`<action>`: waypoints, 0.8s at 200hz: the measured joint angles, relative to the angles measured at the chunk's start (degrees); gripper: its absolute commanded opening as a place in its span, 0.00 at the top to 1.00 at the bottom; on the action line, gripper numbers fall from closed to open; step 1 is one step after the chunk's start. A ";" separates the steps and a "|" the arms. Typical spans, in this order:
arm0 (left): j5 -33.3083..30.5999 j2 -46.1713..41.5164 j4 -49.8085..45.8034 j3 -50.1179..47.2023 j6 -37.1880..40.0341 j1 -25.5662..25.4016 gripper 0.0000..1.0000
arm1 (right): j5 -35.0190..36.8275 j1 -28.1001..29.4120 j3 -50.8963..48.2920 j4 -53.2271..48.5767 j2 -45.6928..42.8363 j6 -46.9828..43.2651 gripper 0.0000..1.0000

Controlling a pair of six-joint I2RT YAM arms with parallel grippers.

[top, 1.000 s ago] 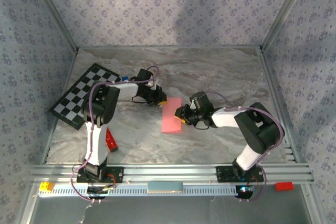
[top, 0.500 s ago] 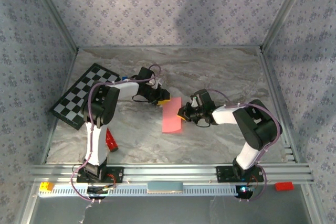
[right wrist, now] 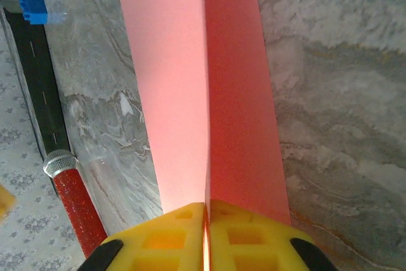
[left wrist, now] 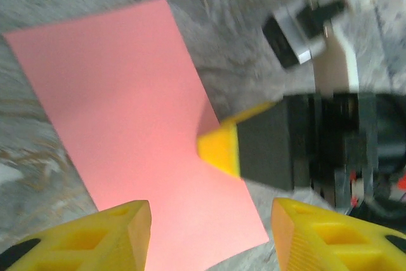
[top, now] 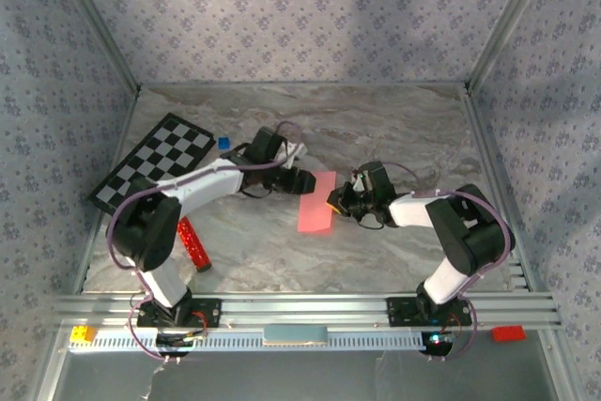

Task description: Fold a paper plane with a square sheet of paper (pick it up from the middle)

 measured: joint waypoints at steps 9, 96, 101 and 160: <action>-1.81 -1.05 0.00 -1.38 1.22 -2.12 0.48 | -0.13 -0.15 0.00 0.07 -0.09 0.00 0.87; -24.98 -6.71 2.12 -9.99 11.47 -21.40 0.44 | -1.09 -0.15 0.24 -0.24 -0.15 0.07 0.92; -25.88 -6.71 2.19 -9.99 11.89 -21.79 0.44 | -1.07 -0.15 0.24 -0.33 -0.22 0.07 0.92; -32.02 -4.59 2.19 -9.40 15.63 -24.39 0.39 | -1.29 -0.17 0.68 -1.81 -0.68 0.07 0.92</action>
